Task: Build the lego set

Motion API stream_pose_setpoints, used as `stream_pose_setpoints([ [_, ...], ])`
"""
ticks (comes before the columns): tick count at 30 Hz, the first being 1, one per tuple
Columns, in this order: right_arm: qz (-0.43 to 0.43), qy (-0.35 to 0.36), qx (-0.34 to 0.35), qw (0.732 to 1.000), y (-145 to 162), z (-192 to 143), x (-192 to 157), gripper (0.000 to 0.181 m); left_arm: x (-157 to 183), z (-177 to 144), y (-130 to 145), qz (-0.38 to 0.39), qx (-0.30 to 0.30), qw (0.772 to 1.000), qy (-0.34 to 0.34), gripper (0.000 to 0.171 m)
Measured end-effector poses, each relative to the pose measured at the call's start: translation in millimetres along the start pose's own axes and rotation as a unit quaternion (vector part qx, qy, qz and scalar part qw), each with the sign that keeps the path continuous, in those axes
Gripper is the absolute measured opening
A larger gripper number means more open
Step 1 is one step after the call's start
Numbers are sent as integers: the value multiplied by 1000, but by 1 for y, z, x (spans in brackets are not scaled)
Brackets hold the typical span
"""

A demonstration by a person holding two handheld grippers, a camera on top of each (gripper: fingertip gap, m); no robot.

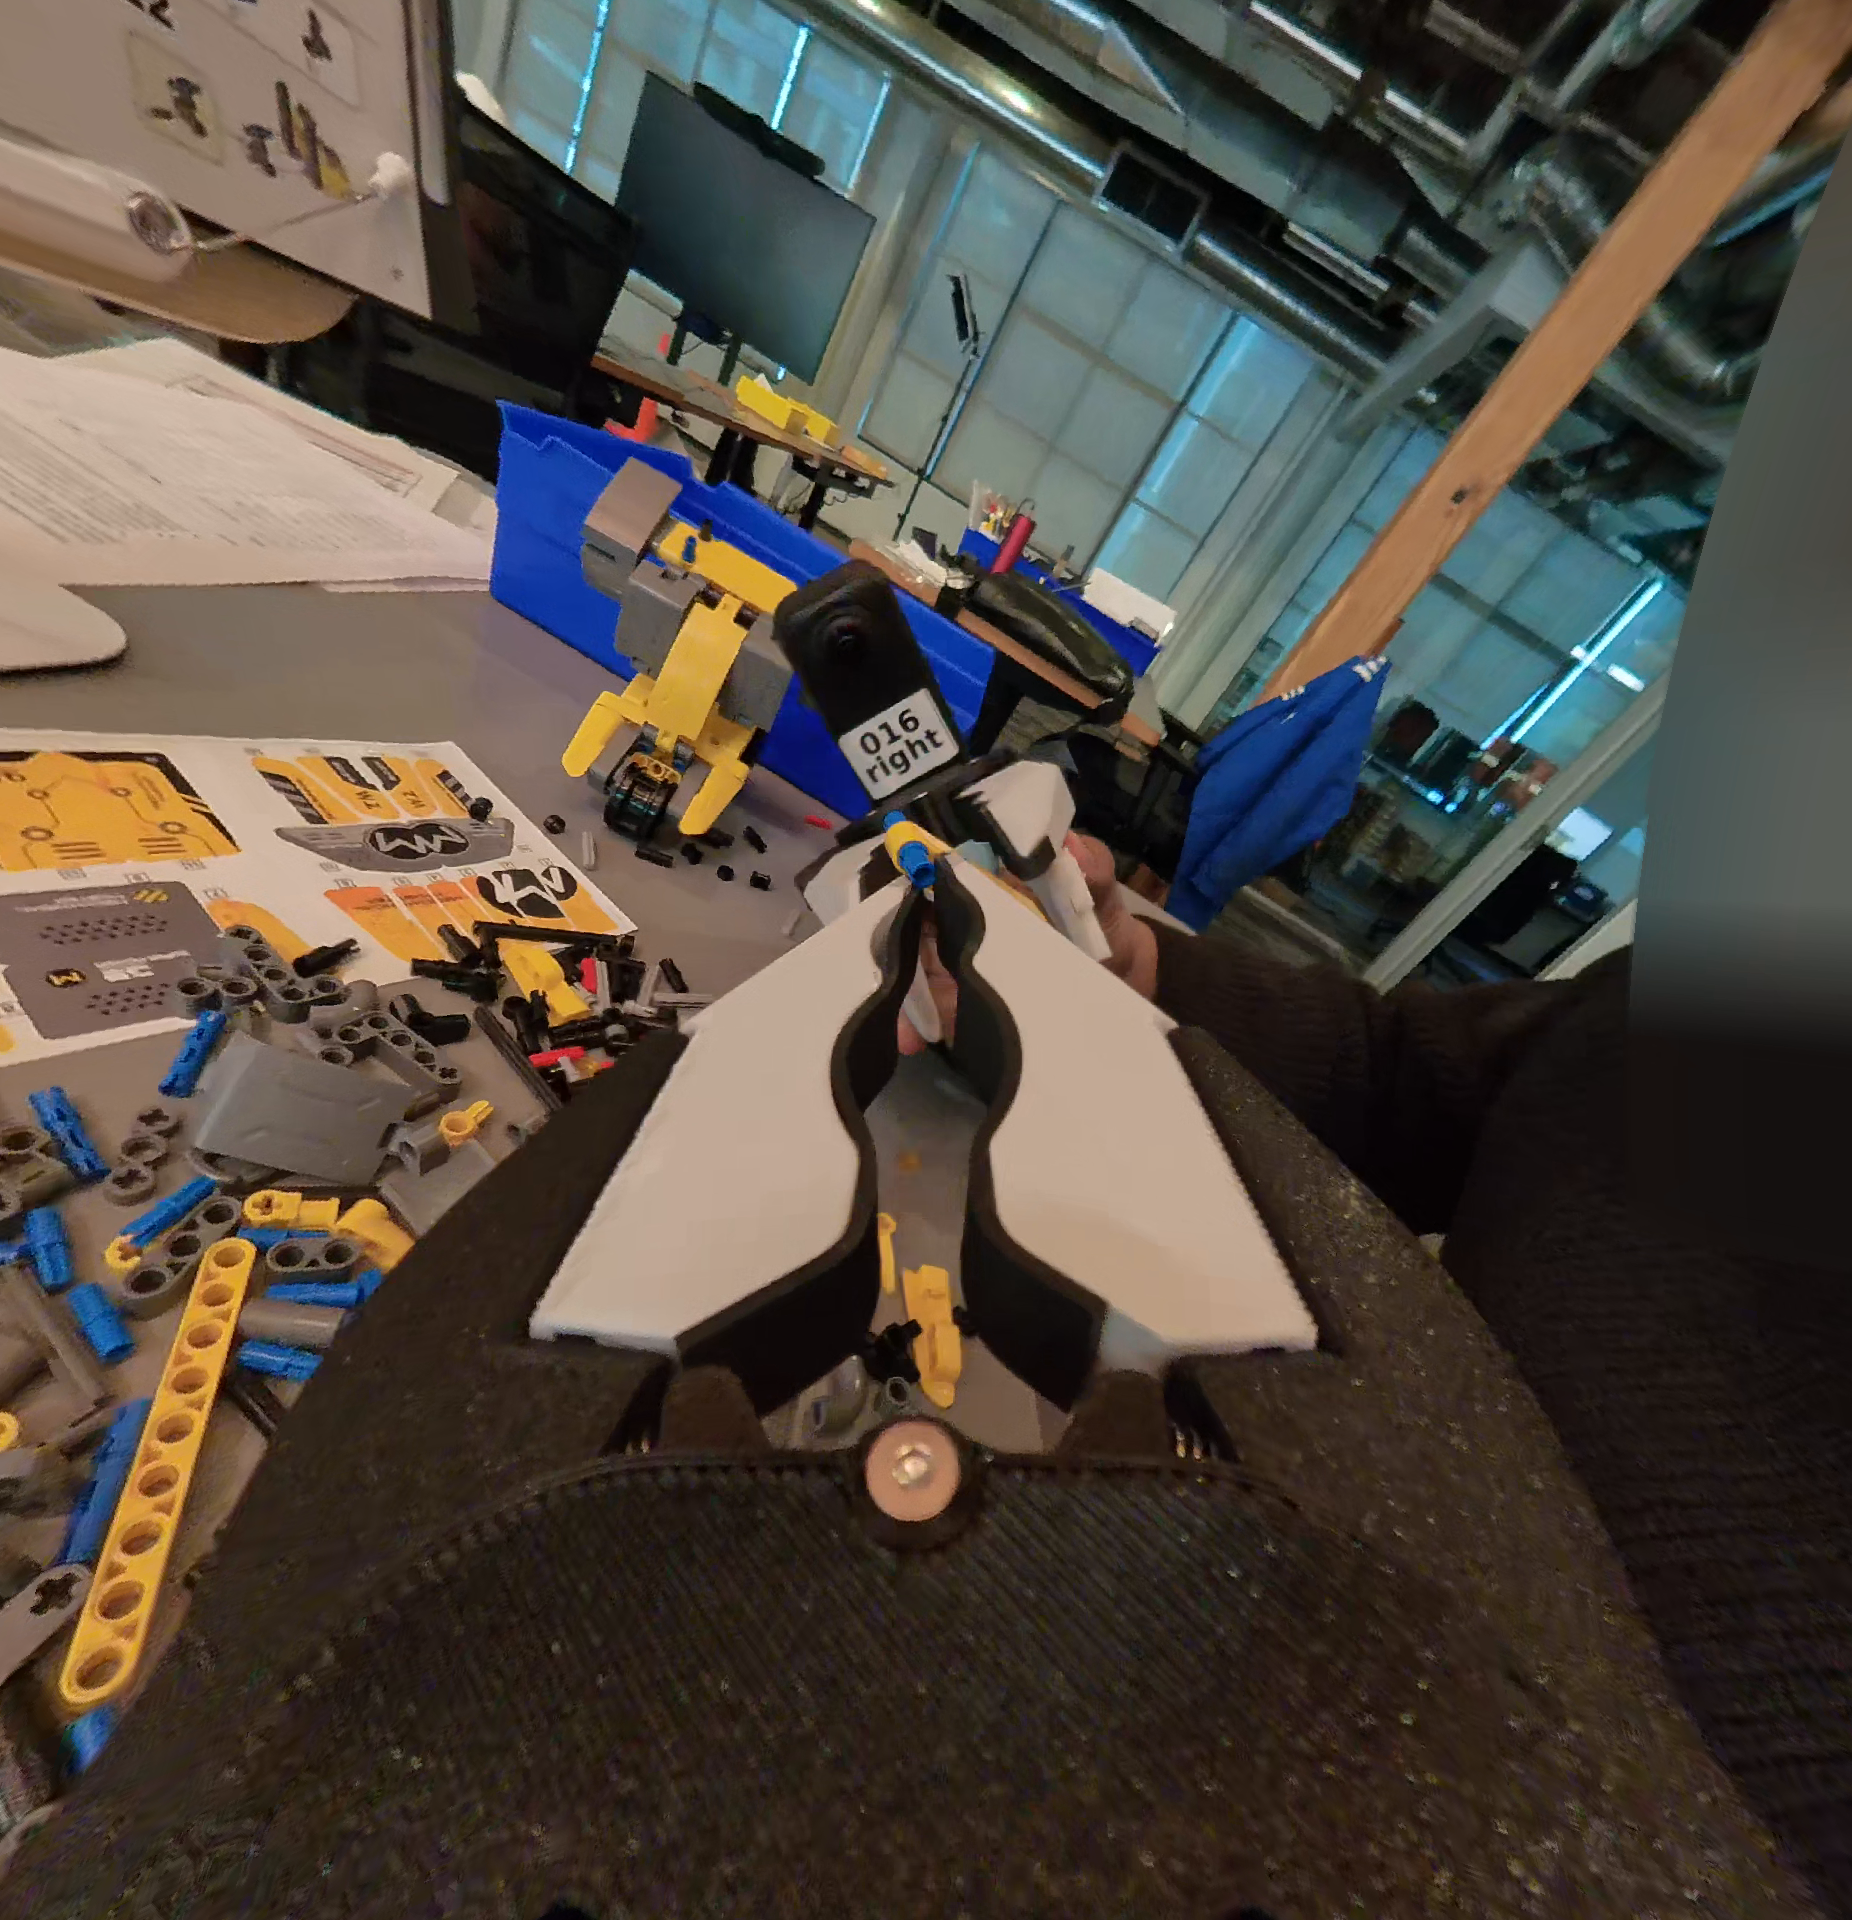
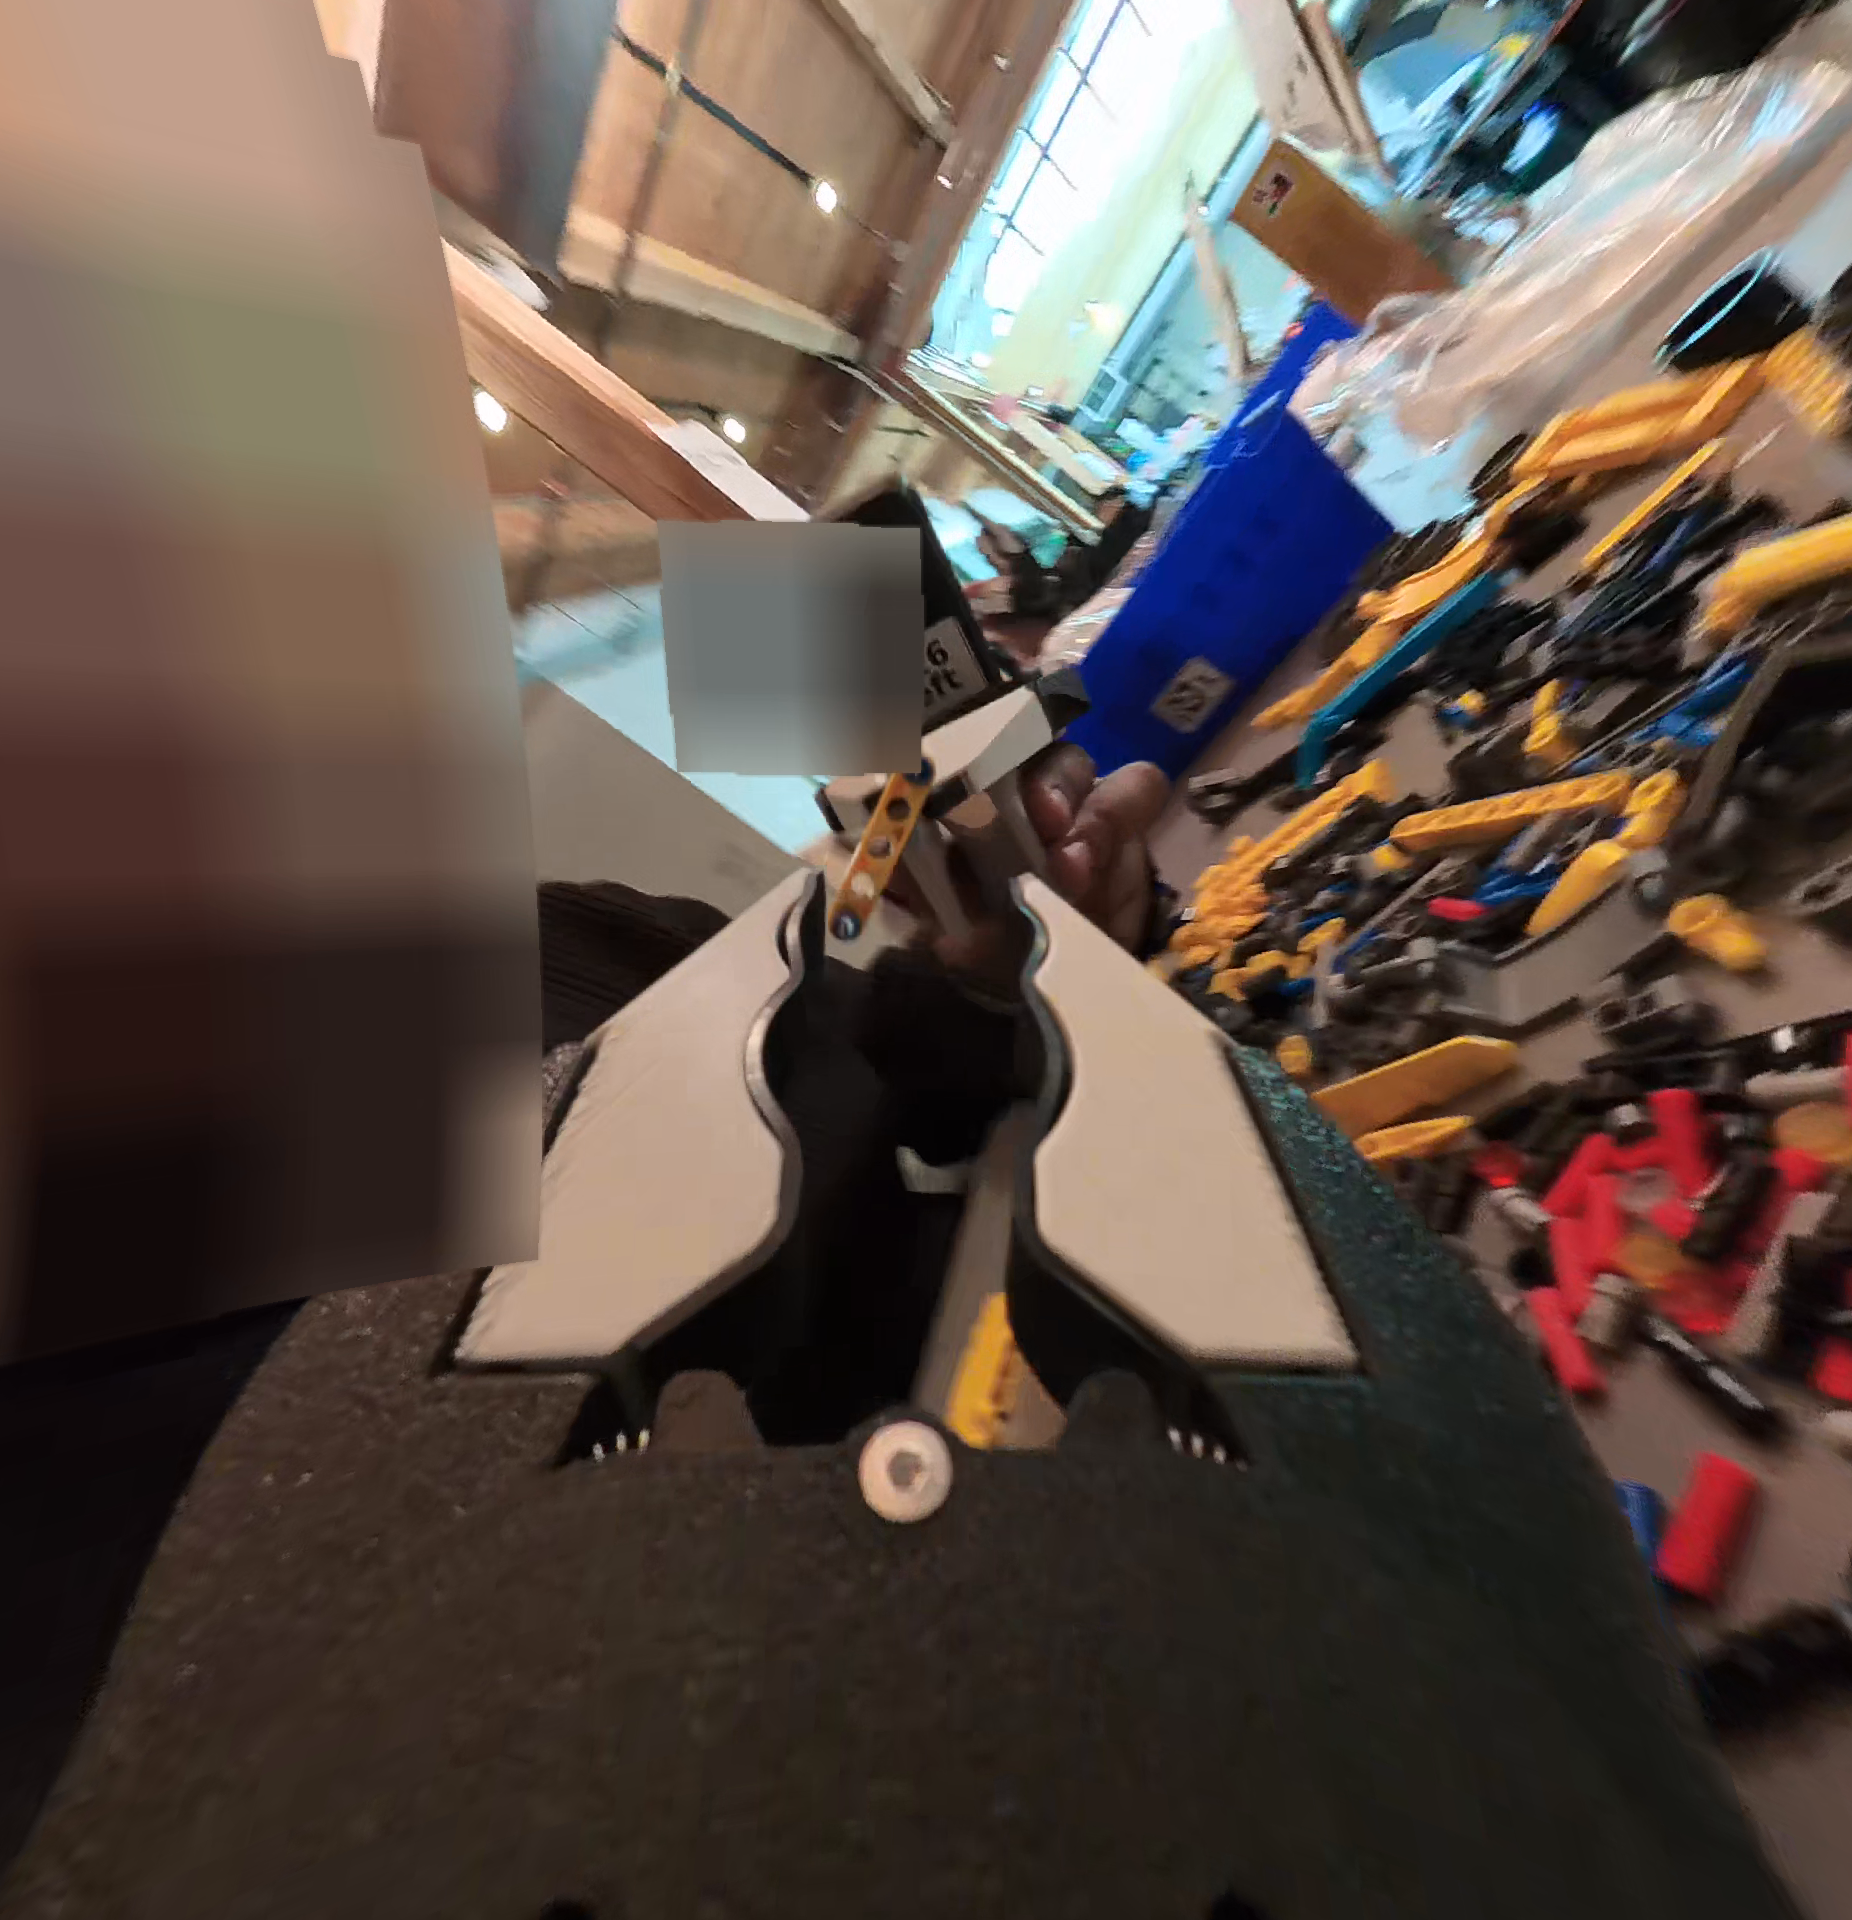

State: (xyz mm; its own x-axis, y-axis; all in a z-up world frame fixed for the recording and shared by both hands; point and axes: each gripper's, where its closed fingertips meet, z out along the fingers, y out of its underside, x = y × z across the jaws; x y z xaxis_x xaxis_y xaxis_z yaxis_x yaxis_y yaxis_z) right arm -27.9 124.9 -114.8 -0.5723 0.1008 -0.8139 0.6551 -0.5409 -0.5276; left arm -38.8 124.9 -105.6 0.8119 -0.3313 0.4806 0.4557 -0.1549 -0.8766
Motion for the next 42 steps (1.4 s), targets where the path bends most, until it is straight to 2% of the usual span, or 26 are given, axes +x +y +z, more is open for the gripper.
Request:
stream_pose_setpoints([
  [1,-18,9,-4,1000,1,0,0,35,0,0,-1,-10,1,1000,3,0],
  [7,-84,41,-1,996,-1,1,-2,35,-4,0,0,-9,1,1000,-5,0],
  [12,-113,56,8,992,-6,0,-2,34,-10,1,3,30,-7,999,-38,0],
  [15,-143,97,-6,985,-4,1,6,33,-10,3,7,65,-19,996,-55,0],
  [19,-166,139,-28,976,1,-1,19,7,-8,7,15,115,-40,990,-69,2],
  [22,-148,117,-15,982,-3,-3,13,7,-5,7,12,119,-27,990,-67,41],
  [25,-115,72,13,991,-11,-6,0,7,-4,5,7,97,-10,994,-52,54],
  [28,-85,22,44,995,-19,-9,-13,8,1,5,7,60,-7,998,-20,51],
  [30,-84,15,58,995,-23,-11,-16,8,3,6,8,43,-8,999,-7,42],
  [36,-179,54,28,982,-13,-2,-16,8,6,9,13,-27,-10,999,27,33],
  [40,-233,92,-16,968,2,9,-9,8,16,9,21,-37,-30,996,69,4],
  [42,-244,102,-14,964,2,10,-8,9,16,9,21,-27,-30,997,67,2],
])
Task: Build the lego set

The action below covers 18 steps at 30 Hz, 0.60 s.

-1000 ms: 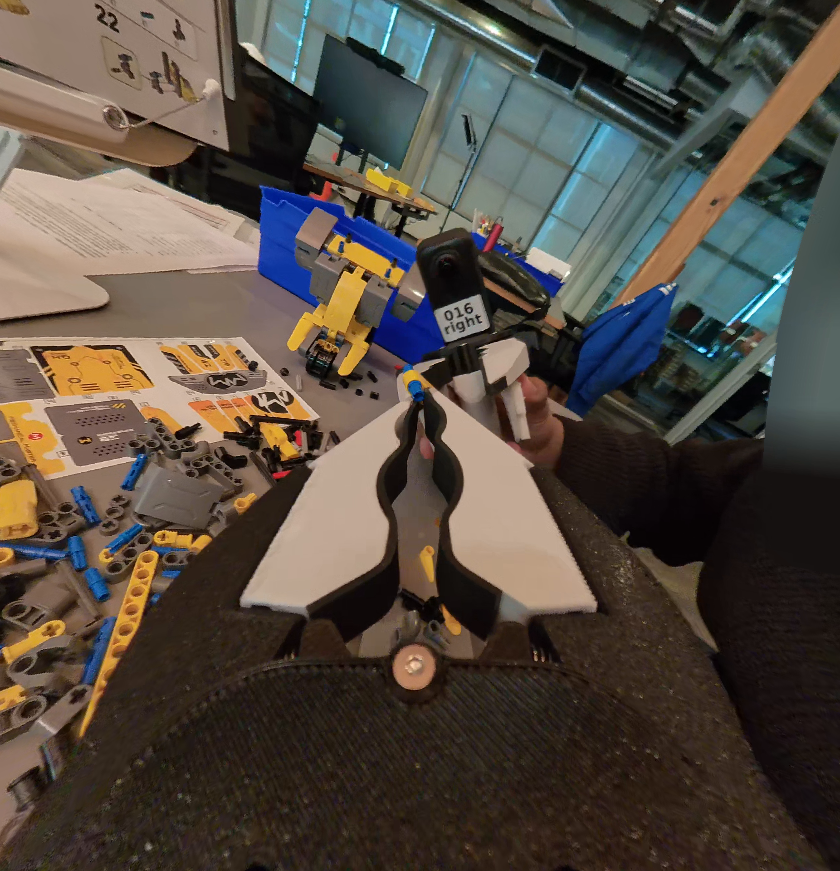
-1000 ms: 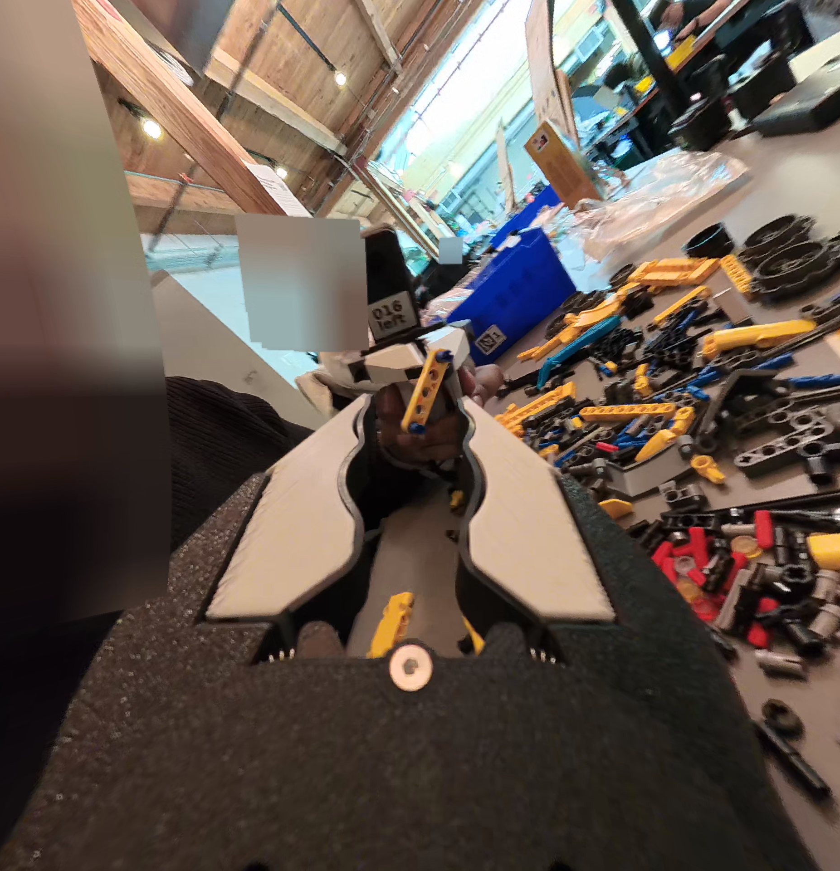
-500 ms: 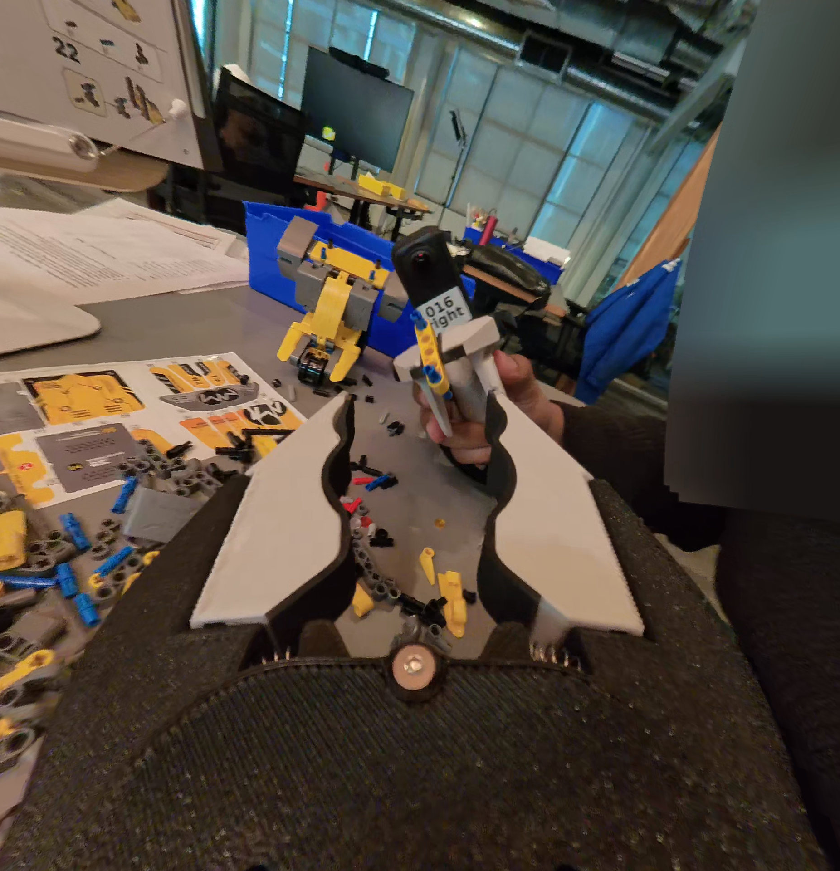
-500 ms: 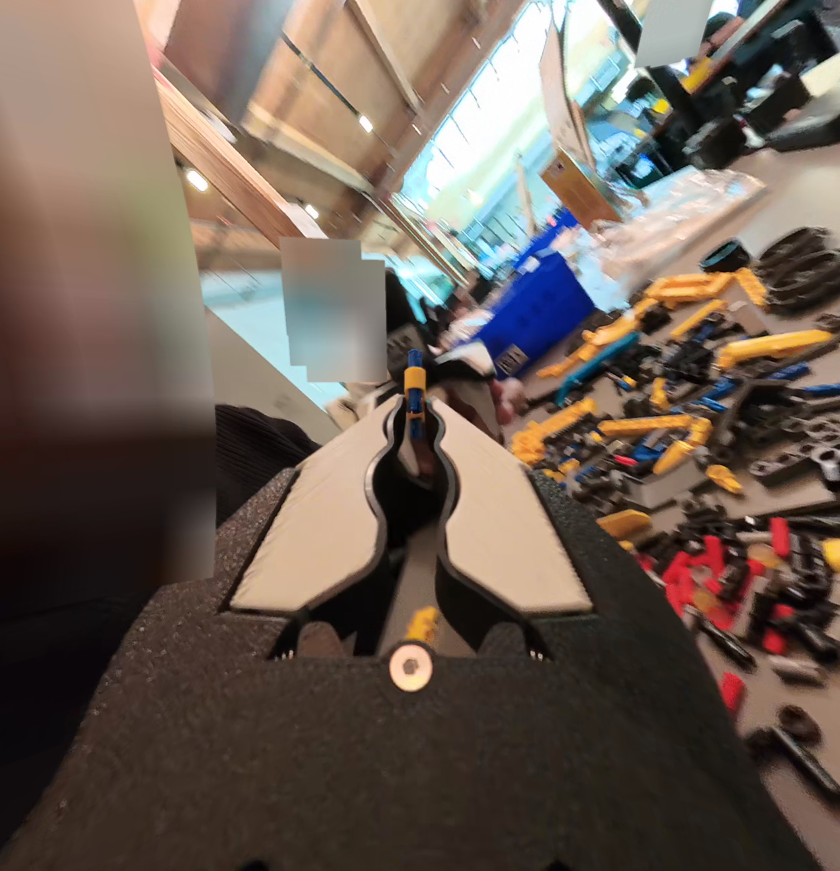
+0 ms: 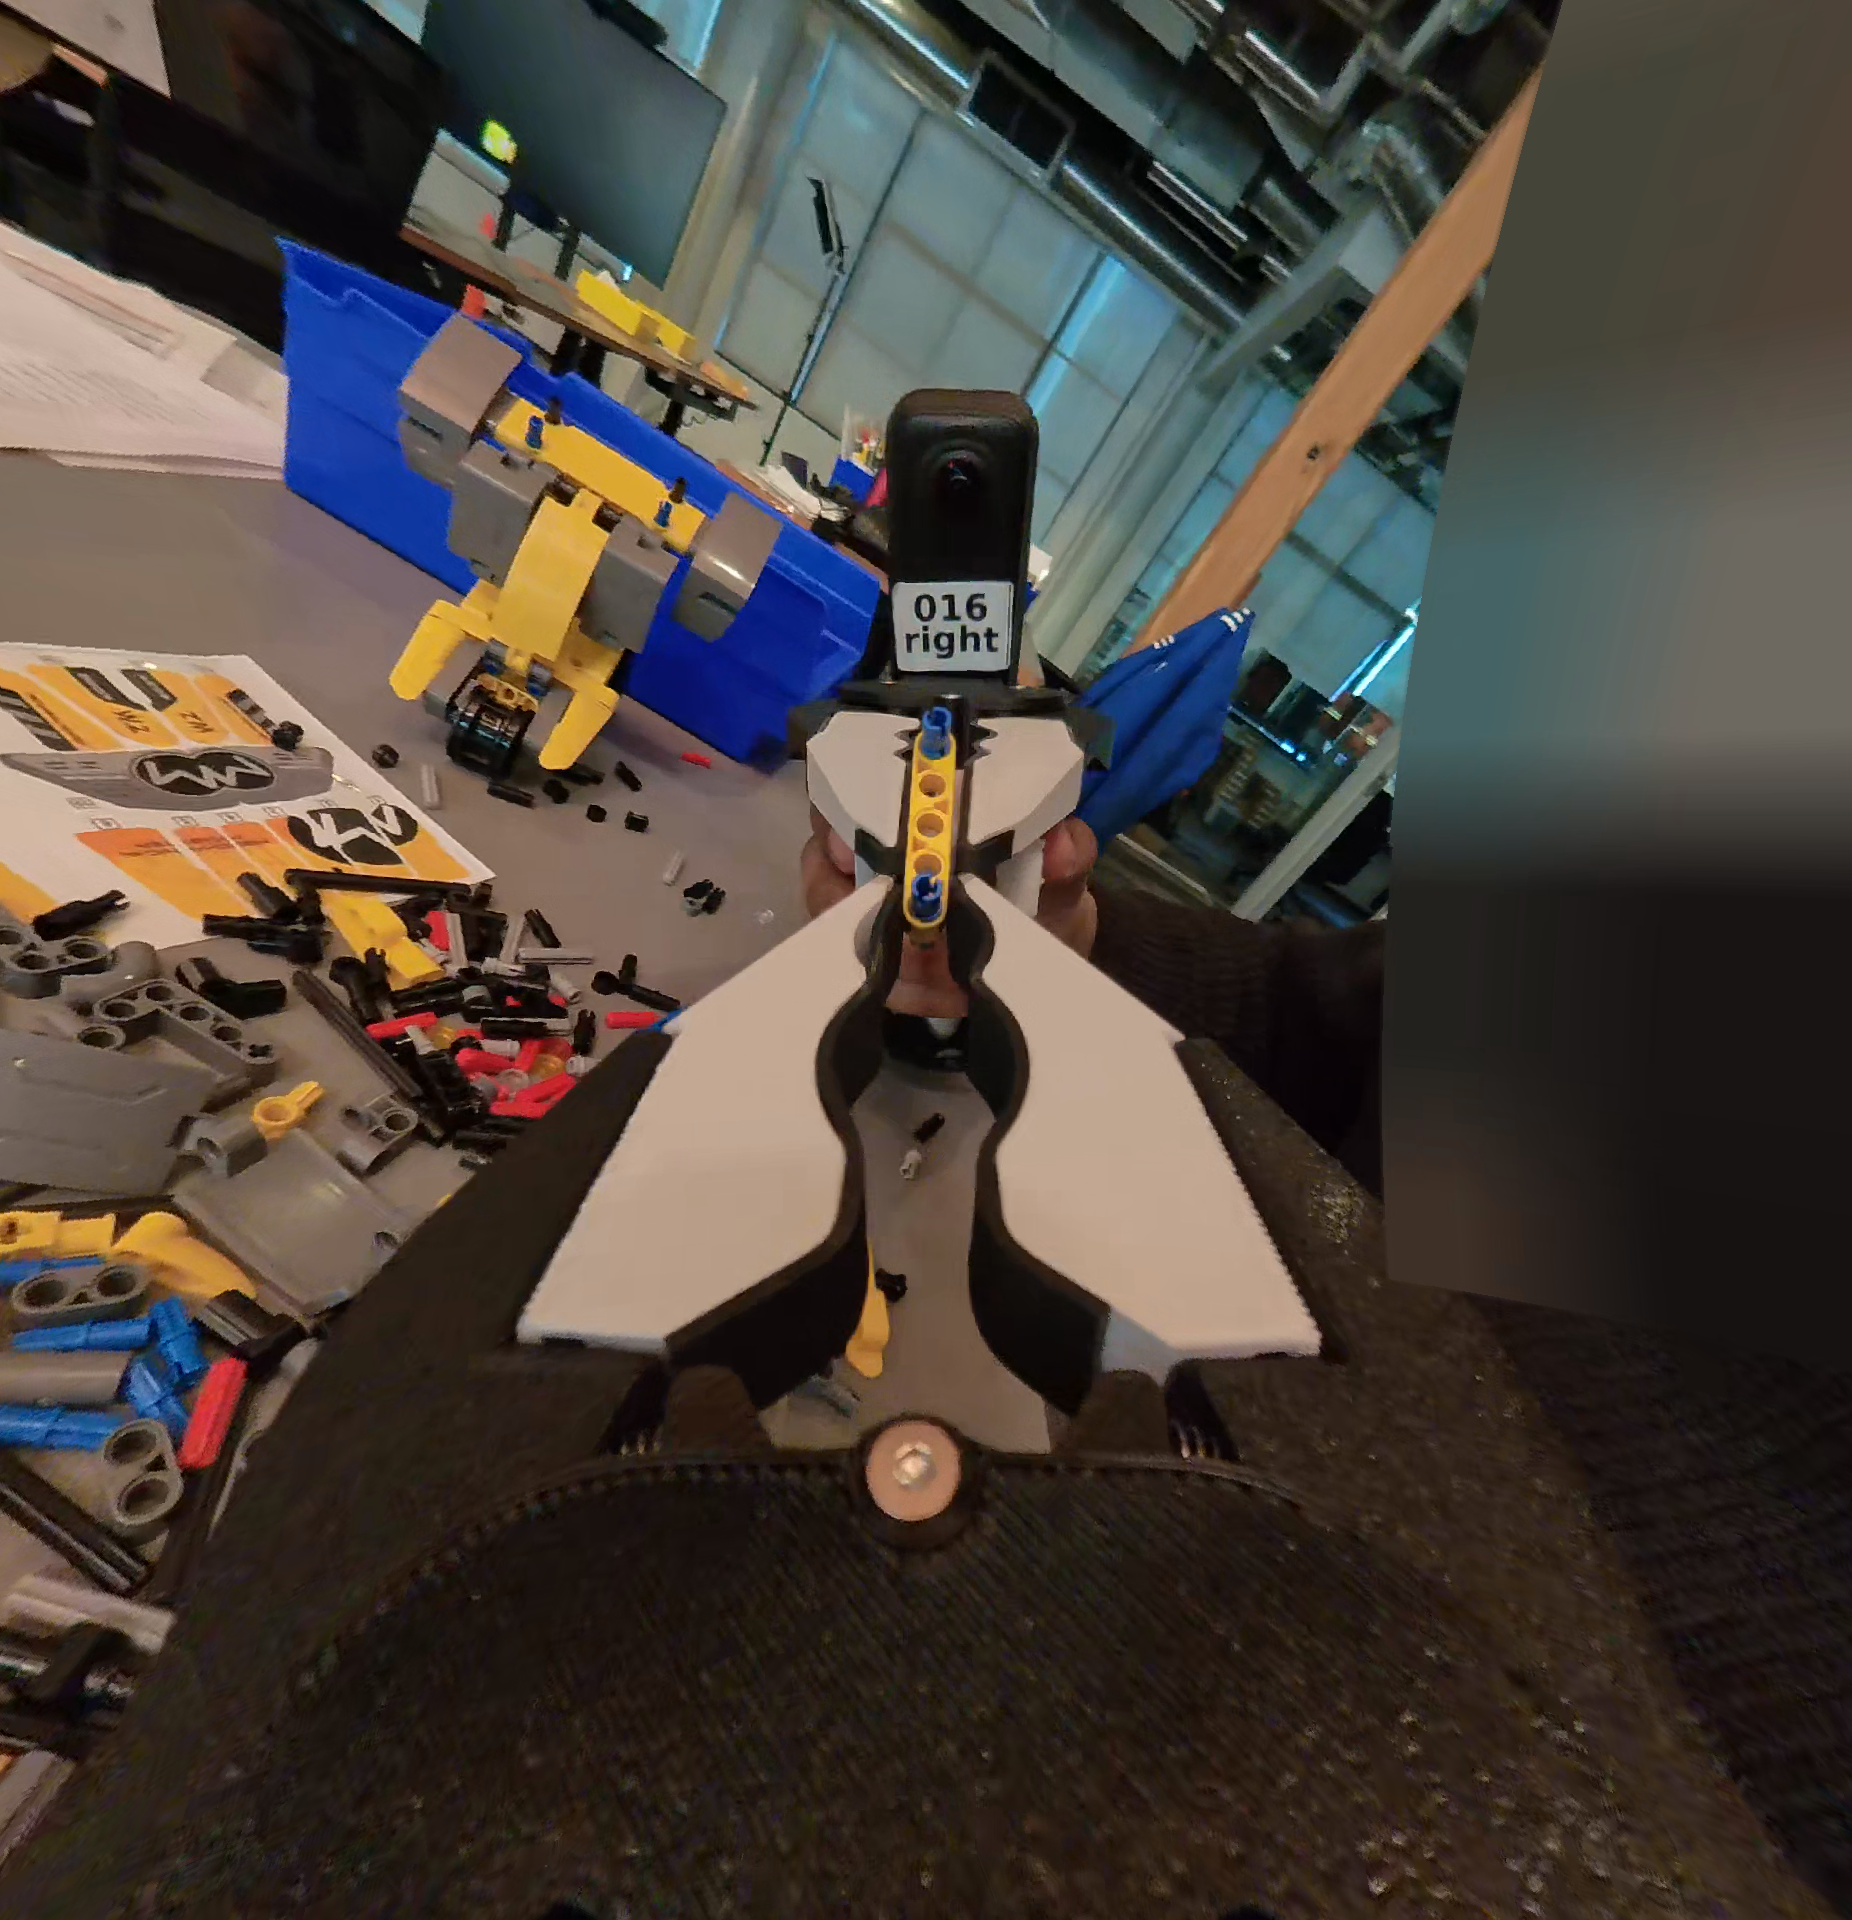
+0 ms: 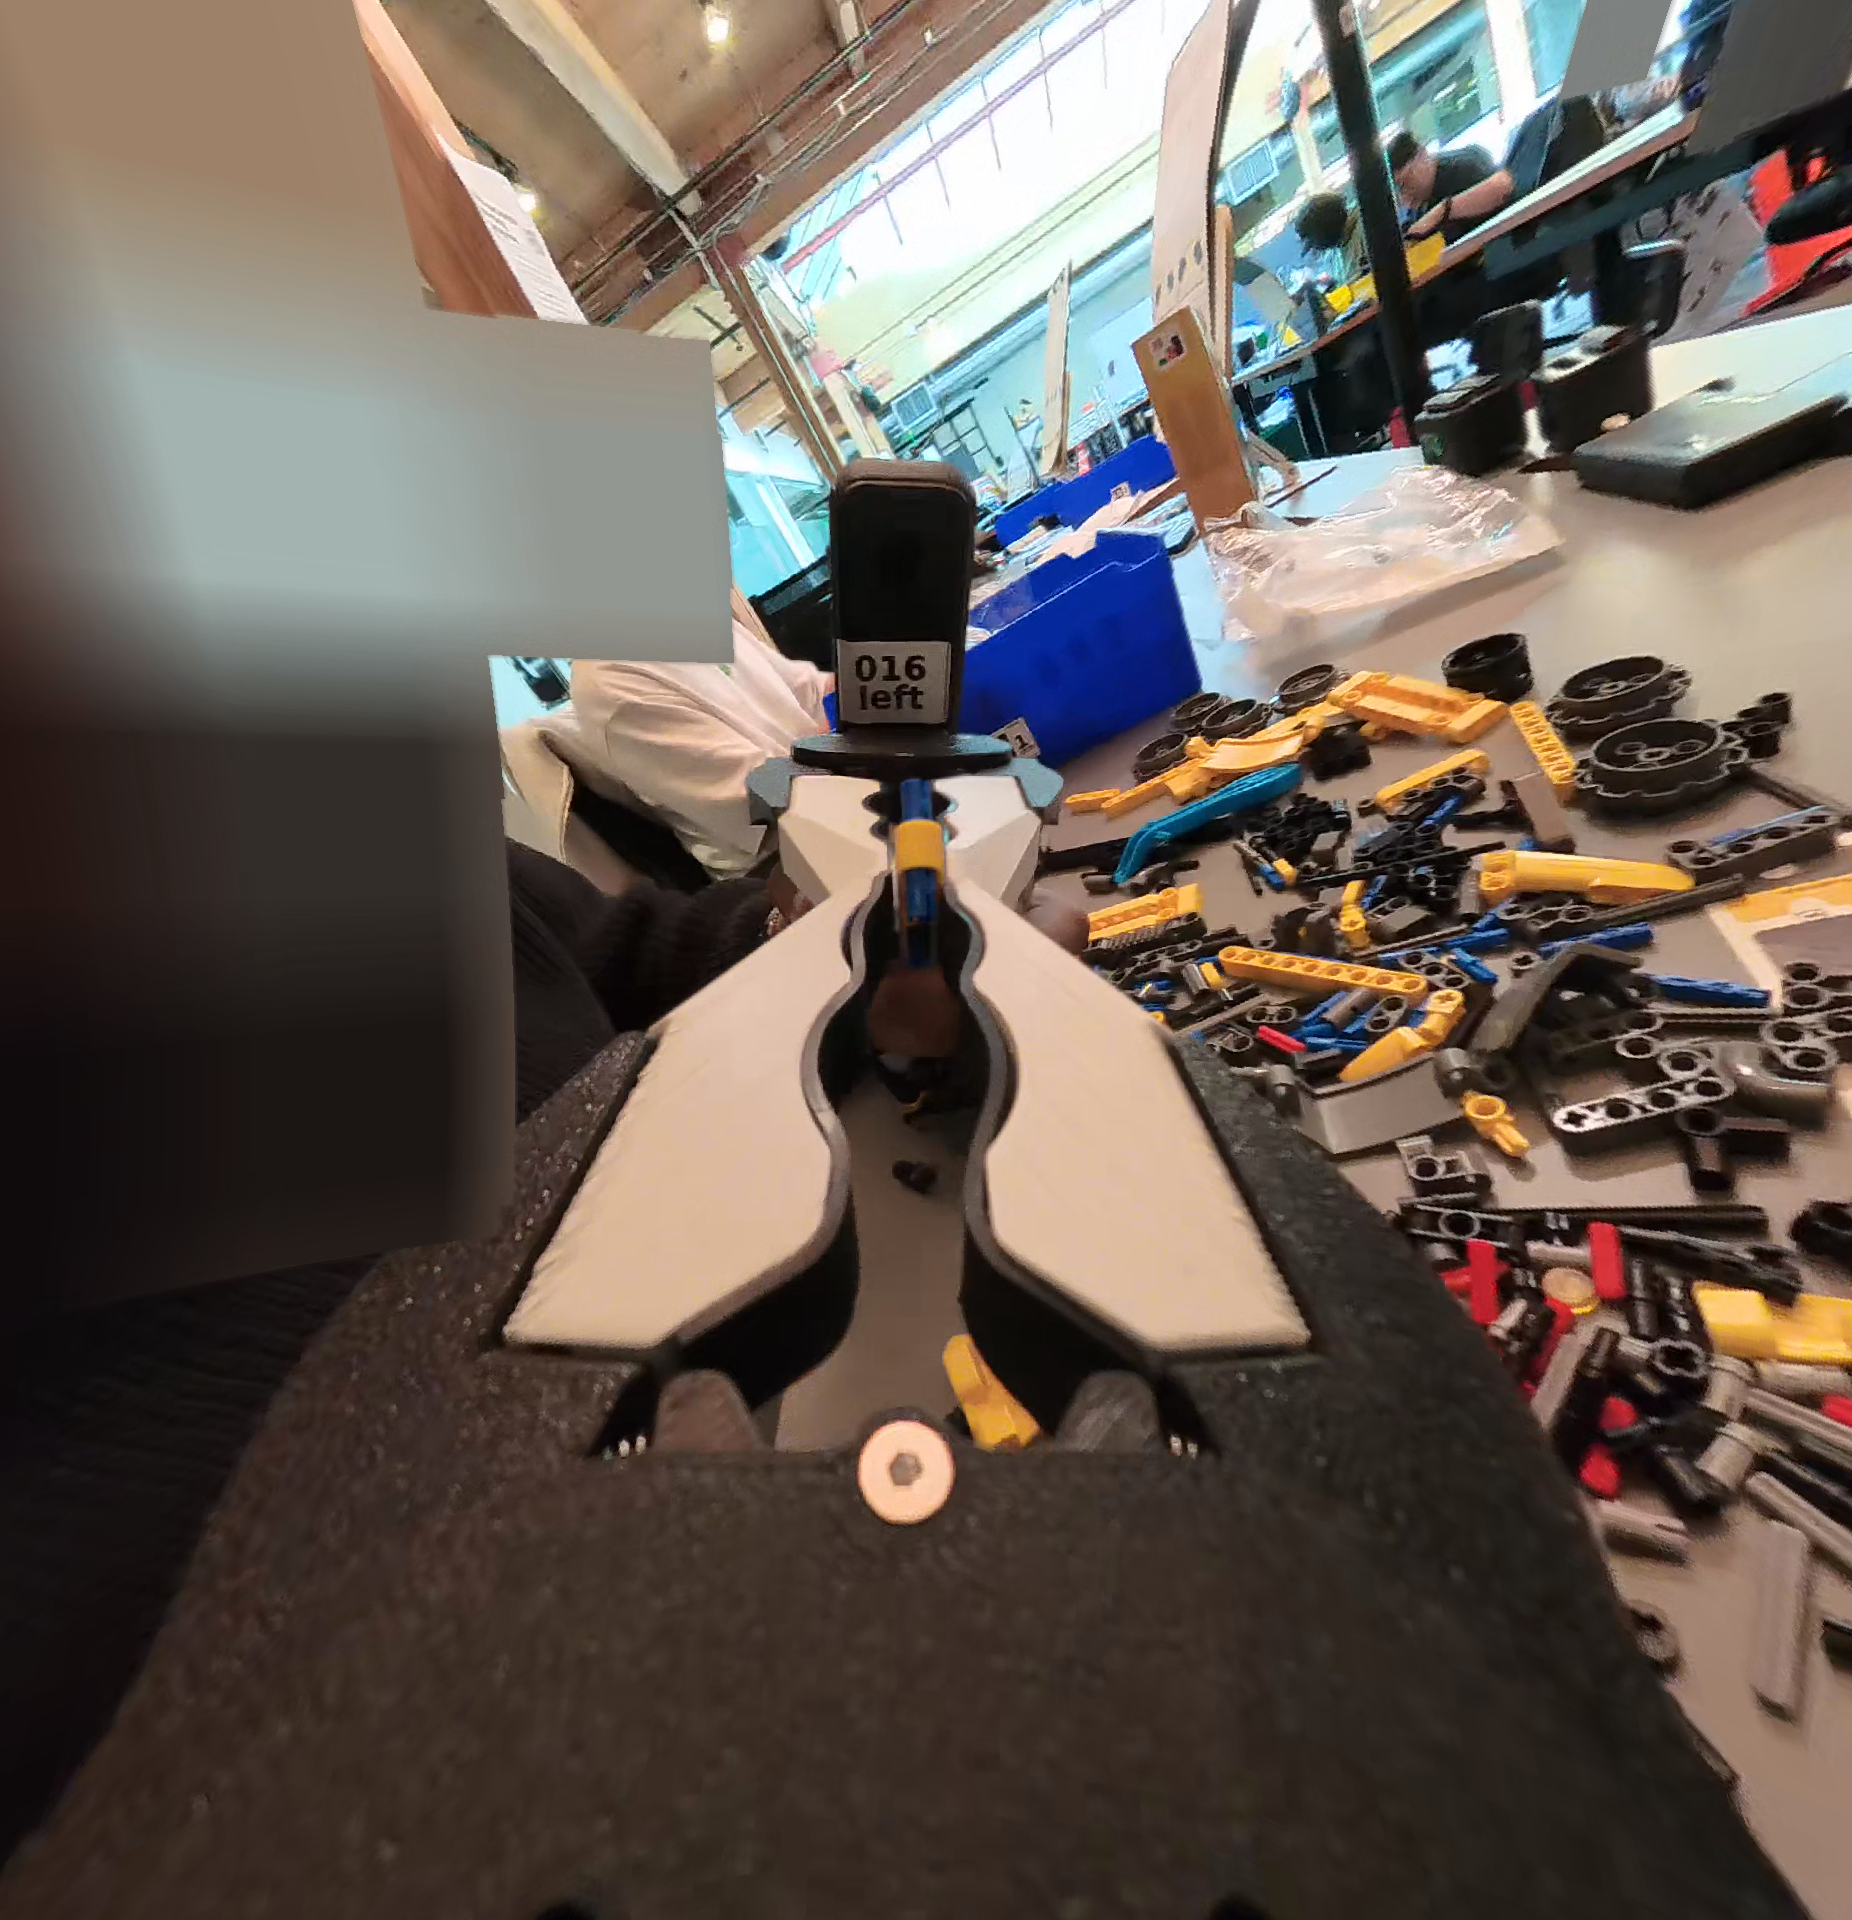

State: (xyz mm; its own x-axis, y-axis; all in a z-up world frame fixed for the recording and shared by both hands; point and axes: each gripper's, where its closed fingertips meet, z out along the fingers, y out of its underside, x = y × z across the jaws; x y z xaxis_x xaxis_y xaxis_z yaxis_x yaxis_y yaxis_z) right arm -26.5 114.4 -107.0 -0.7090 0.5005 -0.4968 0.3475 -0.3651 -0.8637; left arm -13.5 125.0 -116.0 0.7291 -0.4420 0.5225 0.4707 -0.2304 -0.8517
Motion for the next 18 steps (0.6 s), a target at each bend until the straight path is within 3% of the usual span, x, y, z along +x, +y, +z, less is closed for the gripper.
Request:
stream_pose_setpoints([
  [10,4,2,2,1000,-3,-5,6,20,0,-7,-9,41,-1,999,-24,3],
  [15,0,42,40,998,-15,-10,18,61,-1,-6,-4,48,-20,998,-30,2],
  [18,11,39,48,998,-20,-13,19,57,0,-4,2,51,-37,998,-27,2],
])
